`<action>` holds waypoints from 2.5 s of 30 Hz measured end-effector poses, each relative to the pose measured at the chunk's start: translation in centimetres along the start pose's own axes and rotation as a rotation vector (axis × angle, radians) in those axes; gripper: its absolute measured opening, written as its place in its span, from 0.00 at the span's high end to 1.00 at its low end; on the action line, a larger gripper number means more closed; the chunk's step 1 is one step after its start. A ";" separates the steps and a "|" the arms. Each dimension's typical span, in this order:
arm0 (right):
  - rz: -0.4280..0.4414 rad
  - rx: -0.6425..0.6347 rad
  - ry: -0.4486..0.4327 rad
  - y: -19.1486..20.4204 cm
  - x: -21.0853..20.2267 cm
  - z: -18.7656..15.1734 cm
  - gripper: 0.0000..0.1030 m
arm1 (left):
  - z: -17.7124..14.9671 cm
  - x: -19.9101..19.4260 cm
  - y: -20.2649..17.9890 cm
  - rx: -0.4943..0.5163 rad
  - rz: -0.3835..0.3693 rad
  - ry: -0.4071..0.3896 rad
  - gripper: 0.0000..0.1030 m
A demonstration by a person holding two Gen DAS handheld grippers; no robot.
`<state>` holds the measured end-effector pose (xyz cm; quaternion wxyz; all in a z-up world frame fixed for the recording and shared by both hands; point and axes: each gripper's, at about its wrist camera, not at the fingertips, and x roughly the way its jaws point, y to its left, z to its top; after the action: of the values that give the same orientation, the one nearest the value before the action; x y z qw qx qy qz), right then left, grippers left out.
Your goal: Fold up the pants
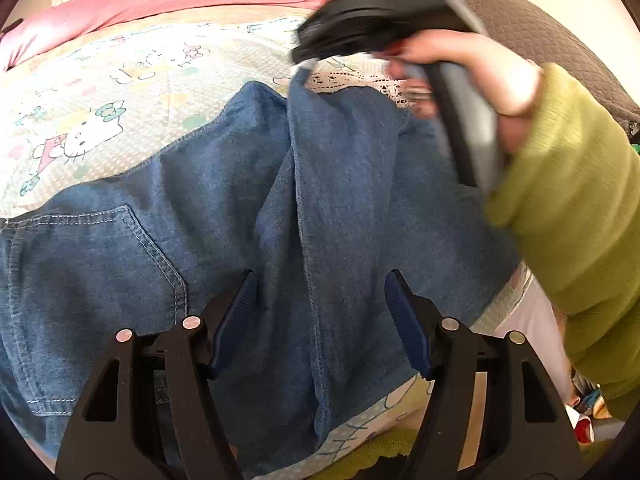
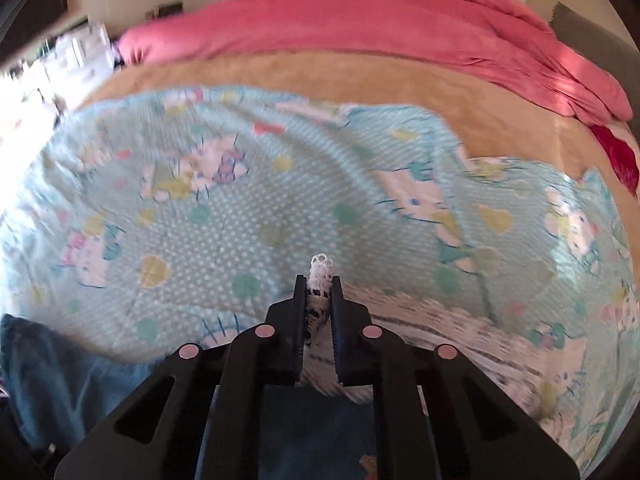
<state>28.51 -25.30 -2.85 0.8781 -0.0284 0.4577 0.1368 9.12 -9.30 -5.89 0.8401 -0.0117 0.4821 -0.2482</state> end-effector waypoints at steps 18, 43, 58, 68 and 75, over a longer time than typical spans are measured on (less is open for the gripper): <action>0.026 0.250 -0.122 -11.8 -16.6 -13.3 0.91 | -0.7 -1.4 -2.5 0.154 0.119 -0.073 0.99; -0.002 0.399 0.000 -14.1 -16.5 -25.5 0.91 | -2.9 0.8 -6.4 0.342 0.174 0.012 0.96; -0.029 0.235 -0.088 -10.9 -19.6 -23.5 0.78 | -3.4 0.4 -6.2 0.331 0.151 0.011 0.94; 0.130 -0.308 -0.013 1.9 -15.7 -23.1 0.67 | -4.2 -0.7 -5.9 0.305 0.118 0.013 0.93; 0.167 -0.340 0.078 2.1 -13.5 -23.4 0.92 | -4.2 -0.9 -5.6 0.289 0.112 0.015 0.65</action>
<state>2.01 -30.27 -5.24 0.8278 -0.1437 0.4622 0.2836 3.06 -12.87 -5.92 0.8418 0.1383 0.4477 -0.2678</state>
